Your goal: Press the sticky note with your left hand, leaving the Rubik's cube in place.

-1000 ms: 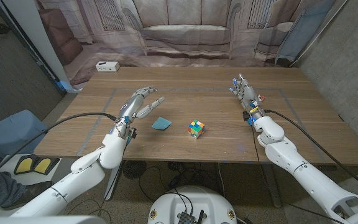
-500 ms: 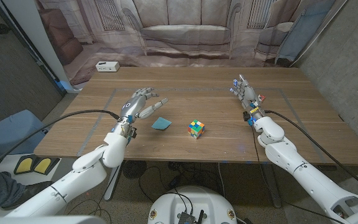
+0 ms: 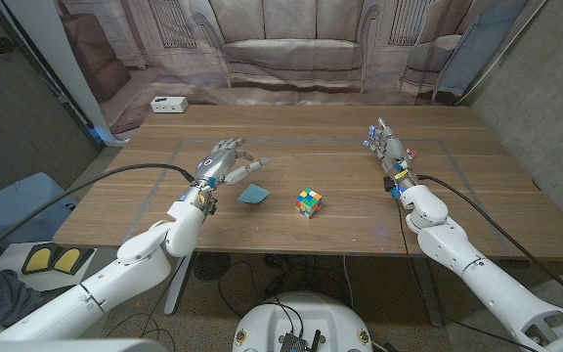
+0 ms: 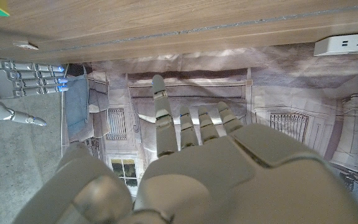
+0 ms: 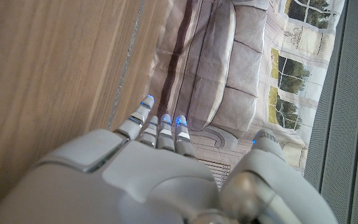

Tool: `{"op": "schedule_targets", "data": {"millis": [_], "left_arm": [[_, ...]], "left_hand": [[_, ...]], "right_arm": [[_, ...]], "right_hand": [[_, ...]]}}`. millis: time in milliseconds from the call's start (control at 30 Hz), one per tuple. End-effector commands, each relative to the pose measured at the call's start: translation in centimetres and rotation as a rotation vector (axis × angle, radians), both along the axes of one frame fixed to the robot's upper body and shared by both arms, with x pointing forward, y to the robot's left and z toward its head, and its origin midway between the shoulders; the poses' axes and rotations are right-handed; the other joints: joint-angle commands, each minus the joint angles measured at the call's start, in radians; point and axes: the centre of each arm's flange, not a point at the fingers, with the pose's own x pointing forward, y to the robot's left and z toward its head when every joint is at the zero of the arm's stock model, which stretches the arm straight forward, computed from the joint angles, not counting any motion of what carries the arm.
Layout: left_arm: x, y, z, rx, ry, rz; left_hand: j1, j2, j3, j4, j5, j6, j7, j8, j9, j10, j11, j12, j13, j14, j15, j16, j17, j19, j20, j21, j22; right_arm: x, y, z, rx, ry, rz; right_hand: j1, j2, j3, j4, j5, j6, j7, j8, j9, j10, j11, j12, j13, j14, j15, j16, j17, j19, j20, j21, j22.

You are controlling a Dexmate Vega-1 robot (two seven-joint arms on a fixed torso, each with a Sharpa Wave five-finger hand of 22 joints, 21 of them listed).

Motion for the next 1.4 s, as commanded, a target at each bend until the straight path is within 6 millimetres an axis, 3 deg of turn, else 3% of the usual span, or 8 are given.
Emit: {"op": "schedule_targets", "data": {"millis": [33,100,333,933,1400], "left_arm": [[0.5,-0.7,0.0,0.085,0.064,0.057],[0.6,-0.8,0.0,0.101,0.078,0.073],[0.5,-1.0,-0.4,0.144,0.102,0.111],[0.8,-1.3,-1.1,0.21,0.128,0.177],[1.3,-3.1,-1.7,0.261,0.169,0.169]], "left_hand": [[-0.012,-0.004,-0.008,-0.003,0.007,0.018,0.001,0.002,0.004,-0.005,-0.015,-0.003,0.003,-0.019,-0.008,-0.002,0.003,-0.008,0.007,-0.01,0.004],[-0.013,-0.006,-0.011,-0.003,0.009,0.023,0.001,-0.002,0.004,-0.021,-0.02,-0.008,0.002,-0.035,-0.027,-0.005,0.004,-0.014,0.005,-0.017,0.004],[-0.019,-0.009,-0.02,-0.001,0.015,0.004,-0.004,-0.025,0.003,-0.058,-0.021,-0.017,0.002,-0.076,-0.043,-0.01,0.004,-0.028,-0.005,-0.035,0.005],[-0.022,-0.008,-0.027,0.001,0.019,0.006,-0.012,-0.036,0.003,-0.077,-0.025,-0.019,0.002,-0.091,-0.057,-0.006,0.004,-0.039,-0.016,-0.047,0.006],[-0.023,-0.005,-0.029,0.002,0.021,0.004,-0.022,-0.046,0.003,-0.092,-0.027,-0.019,0.002,-0.095,-0.066,-0.003,0.004,-0.049,-0.021,-0.057,0.006]], "right_arm": [[-0.1,-0.2,-0.2,0.006,0.004,-0.005],[-0.1,-0.2,-0.2,0.01,0.008,-0.006],[-0.1,-0.2,-0.3,0.005,0.008,-0.007],[-0.1,0.1,-0.4,0.007,0.015,-0.002],[-0.2,-0.4,-0.7,0.008,0.017,-0.005]], "right_hand": [[0.001,0.006,0.001,-0.005,-0.001,0.006,-0.009,-0.002,0.001,0.01,0.001,-0.002,0.002,0.007,0.0,0.004,0.002,0.012,-0.001,-0.001,0.005],[0.0,0.006,0.001,-0.005,-0.001,0.007,-0.01,-0.002,0.001,0.012,0.001,-0.001,0.002,0.008,0.0,0.004,0.002,0.012,-0.002,-0.002,0.005],[-0.002,0.006,0.0,-0.005,-0.002,0.009,-0.009,-0.001,0.002,0.012,0.001,-0.002,0.002,0.008,0.0,0.004,0.002,0.014,-0.002,-0.004,0.005],[-0.005,0.008,-0.002,-0.005,-0.002,0.01,-0.009,-0.002,0.002,0.013,0.0,-0.003,0.002,0.008,0.002,0.003,0.002,0.015,0.0,-0.01,0.006],[-0.006,0.008,-0.003,-0.006,-0.002,0.011,-0.009,-0.002,0.002,0.013,0.0,-0.003,0.002,0.008,0.003,0.003,0.002,0.016,0.001,-0.014,0.006]]}}
